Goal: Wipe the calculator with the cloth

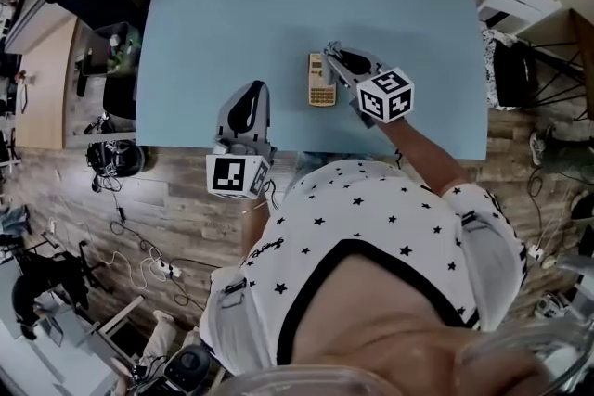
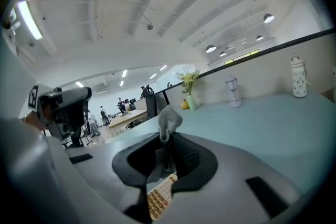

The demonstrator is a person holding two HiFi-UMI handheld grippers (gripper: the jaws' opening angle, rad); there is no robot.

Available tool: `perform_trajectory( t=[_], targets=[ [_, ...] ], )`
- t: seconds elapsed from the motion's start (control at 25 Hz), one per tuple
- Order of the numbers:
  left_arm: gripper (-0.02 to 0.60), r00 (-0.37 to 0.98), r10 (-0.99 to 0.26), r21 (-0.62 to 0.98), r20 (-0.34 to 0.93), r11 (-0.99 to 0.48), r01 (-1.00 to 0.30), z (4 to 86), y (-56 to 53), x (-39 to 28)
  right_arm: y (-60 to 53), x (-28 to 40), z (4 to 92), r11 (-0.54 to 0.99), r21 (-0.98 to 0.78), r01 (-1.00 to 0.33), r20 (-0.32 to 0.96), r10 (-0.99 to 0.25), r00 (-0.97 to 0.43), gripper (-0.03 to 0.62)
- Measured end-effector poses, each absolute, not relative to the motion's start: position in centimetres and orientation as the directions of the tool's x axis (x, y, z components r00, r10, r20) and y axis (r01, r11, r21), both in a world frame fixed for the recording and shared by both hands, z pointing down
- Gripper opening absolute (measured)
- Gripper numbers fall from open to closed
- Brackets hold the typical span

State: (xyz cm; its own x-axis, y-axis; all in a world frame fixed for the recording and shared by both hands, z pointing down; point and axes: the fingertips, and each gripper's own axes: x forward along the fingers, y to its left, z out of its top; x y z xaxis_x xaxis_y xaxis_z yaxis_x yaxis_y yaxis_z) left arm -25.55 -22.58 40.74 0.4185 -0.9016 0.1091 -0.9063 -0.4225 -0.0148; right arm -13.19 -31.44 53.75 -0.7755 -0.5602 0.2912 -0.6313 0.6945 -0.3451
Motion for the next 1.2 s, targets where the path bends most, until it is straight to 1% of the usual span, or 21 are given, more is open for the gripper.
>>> perform_trajectory(
  t=[0.16,0.28,0.52,0.76,0.96,1.2],
  targets=[
    [0.040,0.402,-0.908,-0.005,0.119,-0.405,-0.914,40.9,-22.0,-27.9,-32.1,-16.0,56.7,0.697,-0.311,-0.646,0.376,-0.534,-0.757,0.055],
    [0.040,0.381,-0.916,0.001,0.122,-0.384,-0.923,41.2,-21.4,-29.5,-32.5,-17.6,59.2,0.709,-0.254,-0.658,0.448,-0.516,-0.730,0.055],
    [0.040,0.341,-0.931,0.005,0.127,-0.344,-0.939,41.7,-20.6,-31.4,-33.4,-19.3,63.1,0.746,-0.145,-0.650,0.561,-0.479,-0.675,0.055],
    [0.040,0.313,-0.940,0.005,0.132,-0.315,-0.949,41.7,-19.8,-32.9,-33.3,-19.5,65.4,0.753,-0.114,-0.648,0.615,-0.459,-0.641,0.055],
    [0.040,0.318,-0.940,0.000,0.125,-0.320,-0.947,41.2,-20.1,-33.0,-33.7,-19.3,65.5,0.755,-0.103,-0.648,0.624,-0.458,-0.633,0.055],
    [0.040,0.354,-0.927,0.001,0.123,-0.356,-0.934,41.0,-20.7,-31.6,-34.0,-16.4,65.6,0.712,-0.105,-0.695,0.635,-0.490,-0.598,0.055]
  ],
)
